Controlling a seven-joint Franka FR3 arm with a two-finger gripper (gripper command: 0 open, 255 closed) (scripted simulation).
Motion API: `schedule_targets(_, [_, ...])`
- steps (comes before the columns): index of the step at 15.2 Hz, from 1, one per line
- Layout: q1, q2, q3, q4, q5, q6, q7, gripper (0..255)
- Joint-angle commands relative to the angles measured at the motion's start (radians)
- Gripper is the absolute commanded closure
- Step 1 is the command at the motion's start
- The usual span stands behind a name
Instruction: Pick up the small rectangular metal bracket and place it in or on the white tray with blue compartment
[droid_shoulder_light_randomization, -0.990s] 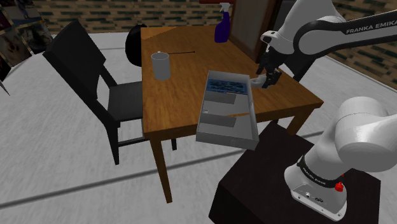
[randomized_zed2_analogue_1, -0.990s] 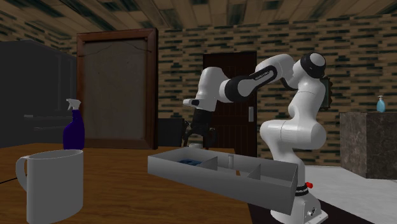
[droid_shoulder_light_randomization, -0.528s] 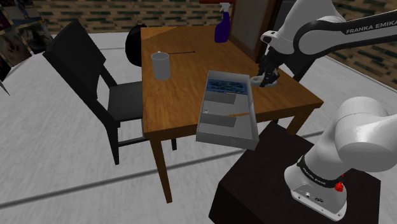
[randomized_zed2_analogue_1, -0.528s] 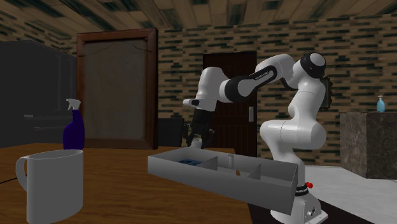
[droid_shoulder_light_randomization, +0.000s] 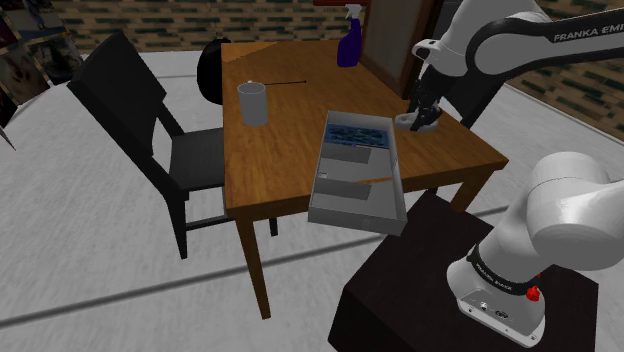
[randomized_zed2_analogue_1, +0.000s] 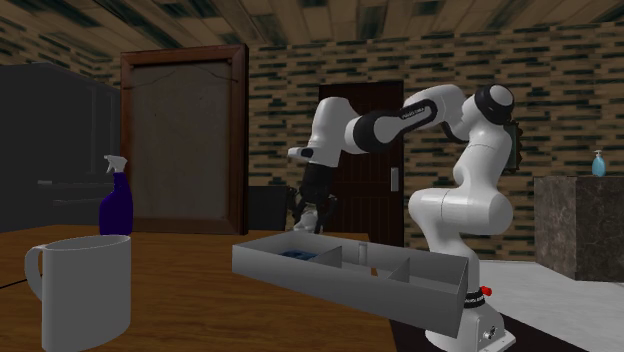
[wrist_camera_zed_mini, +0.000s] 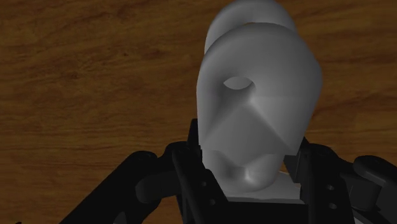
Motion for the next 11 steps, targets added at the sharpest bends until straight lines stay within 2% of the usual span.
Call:
schedule_targets(1, [0.003,-0.009,0.009,0.023,0.01,-0.032,-0.003,255])
schedule_targets(11, [0.02,-0.035,0.054,0.139,0.052,-0.173,-0.012,255])
